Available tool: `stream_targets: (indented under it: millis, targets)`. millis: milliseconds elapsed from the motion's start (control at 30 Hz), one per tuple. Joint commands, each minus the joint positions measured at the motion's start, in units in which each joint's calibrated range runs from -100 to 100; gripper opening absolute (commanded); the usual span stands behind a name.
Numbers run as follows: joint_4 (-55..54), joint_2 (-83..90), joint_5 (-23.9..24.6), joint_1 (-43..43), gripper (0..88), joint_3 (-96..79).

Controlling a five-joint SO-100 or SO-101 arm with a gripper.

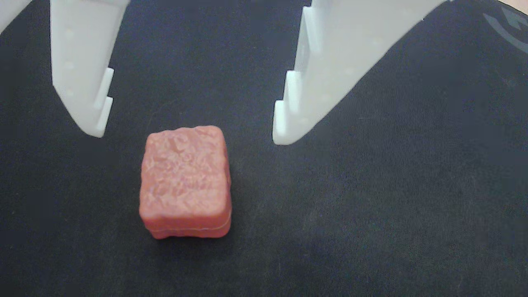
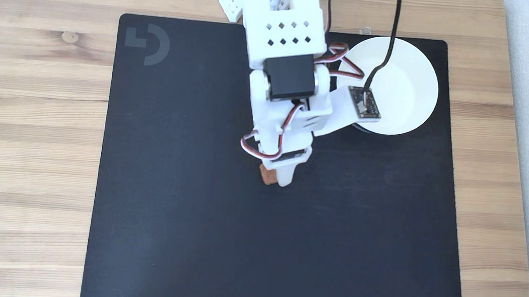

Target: Pick up the toy and place it on the plate

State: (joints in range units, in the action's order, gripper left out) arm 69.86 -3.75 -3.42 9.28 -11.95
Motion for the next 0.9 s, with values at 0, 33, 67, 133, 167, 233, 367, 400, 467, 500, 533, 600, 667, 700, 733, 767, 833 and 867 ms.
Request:
stream_targets:
  millis: [0, 33, 67, 133, 167, 233, 367, 400, 467, 500, 533, 600, 667, 700, 733, 767, 833, 867]
  targets:
    - [-0.09, 0.20, -0.23, -1.29, 25.4, 2.44]
    - [0.00, 0.12, -0.18, -1.29, 25.4, 2.98]
    - [0.00, 0.12, -0.13, -1.38, 25.4, 3.70]
    - [0.50, 0.04, -0.02, -1.38, 25.4, 4.61]
    - [0.67, 0.04, 0.03, -1.38, 25.4, 4.88]
    - [1.35, -0.05, 0.19, -1.12, 25.4, 5.15]
    - [3.30, -2.71, 0.19, -1.29, 25.4, 6.41]
    - [4.74, -5.13, 0.19, -1.46, 25.4, 8.39]
    - [7.36, -8.38, 0.19, -2.04, 25.4, 12.90]
    - [8.55, -9.63, 0.19, -2.13, 25.4, 14.79]
    - [9.65, -10.72, 0.19, -2.21, 25.4, 16.77]
    - [11.26, -12.97, 0.19, -2.21, 25.4, 21.19]
    - [11.51, -13.80, 0.14, -2.21, 25.4, 22.54]
    - [11.51, -14.05, 0.14, -2.21, 25.4, 22.99]
    - [11.51, -14.14, 0.14, -2.21, 25.4, 22.99]
    - [11.51, -14.14, 0.14, -2.21, 25.4, 22.99]
    - [11.51, -14.22, 0.14, -2.21, 25.4, 22.99]
    - [11.51, -14.22, 0.14, -2.21, 25.4, 22.99]
